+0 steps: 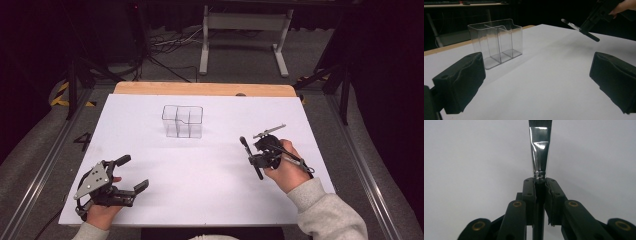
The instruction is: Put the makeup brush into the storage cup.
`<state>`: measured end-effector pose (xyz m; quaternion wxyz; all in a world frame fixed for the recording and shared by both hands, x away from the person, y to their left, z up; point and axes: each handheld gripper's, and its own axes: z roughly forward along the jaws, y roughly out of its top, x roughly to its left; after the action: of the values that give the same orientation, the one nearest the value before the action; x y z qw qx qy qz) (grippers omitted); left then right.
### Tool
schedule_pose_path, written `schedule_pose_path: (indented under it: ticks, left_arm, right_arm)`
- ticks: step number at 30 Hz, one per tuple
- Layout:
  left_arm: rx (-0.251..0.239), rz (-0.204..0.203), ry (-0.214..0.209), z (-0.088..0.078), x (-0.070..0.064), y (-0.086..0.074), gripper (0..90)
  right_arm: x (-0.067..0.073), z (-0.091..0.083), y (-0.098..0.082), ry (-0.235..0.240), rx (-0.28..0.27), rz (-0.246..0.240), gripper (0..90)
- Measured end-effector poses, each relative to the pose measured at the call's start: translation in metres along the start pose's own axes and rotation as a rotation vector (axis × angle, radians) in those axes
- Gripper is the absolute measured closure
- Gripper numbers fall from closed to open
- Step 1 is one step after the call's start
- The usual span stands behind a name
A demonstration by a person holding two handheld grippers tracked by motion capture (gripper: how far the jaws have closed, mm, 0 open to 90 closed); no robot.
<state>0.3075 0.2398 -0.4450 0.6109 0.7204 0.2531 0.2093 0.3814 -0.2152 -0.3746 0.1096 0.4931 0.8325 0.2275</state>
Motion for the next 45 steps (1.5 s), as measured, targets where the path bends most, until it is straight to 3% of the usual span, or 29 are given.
schedule_pose_path:
  ticks: [7, 11, 15, 17, 22, 33, 45]
  left_arm:
    - [0.013, 0.008, -0.001, 0.002, -0.001, 0.0, 0.9]
    - [0.022, 0.005, -0.009, 0.003, -0.001, 0.0, 1.3]
    - [0.028, -0.003, -0.016, 0.003, -0.002, 0.0, 1.8]
    - [0.022, 0.005, -0.014, 0.002, -0.001, 0.001, 2.0]
    - [0.019, -0.001, -0.017, 0.002, -0.001, 0.0, 2.3]
    - [0.015, -0.003, -0.032, 0.003, -0.001, 0.001, 2.7]
    - [0.018, -0.021, -0.041, 0.005, -0.002, 0.0, 2.7]
  right_arm:
    - [0.001, -0.021, -0.006, 0.058, -0.243, -0.083, 79.3]
    - [0.003, -0.026, -0.01, 0.092, -0.355, -0.121, 79.3]
    - [0.004, -0.027, -0.014, 0.114, -0.438, -0.147, 79.3]
    - [0.004, -0.026, -0.016, 0.117, -0.453, -0.148, 79.3]
    - [0.008, -0.024, -0.024, 0.132, -0.57, -0.169, 79.2]
    - [0.017, -0.019, -0.031, 0.14, -0.708, -0.192, 79.1]
    - [0.039, -0.009, -0.028, 0.239, -0.801, -0.198, 79.1]
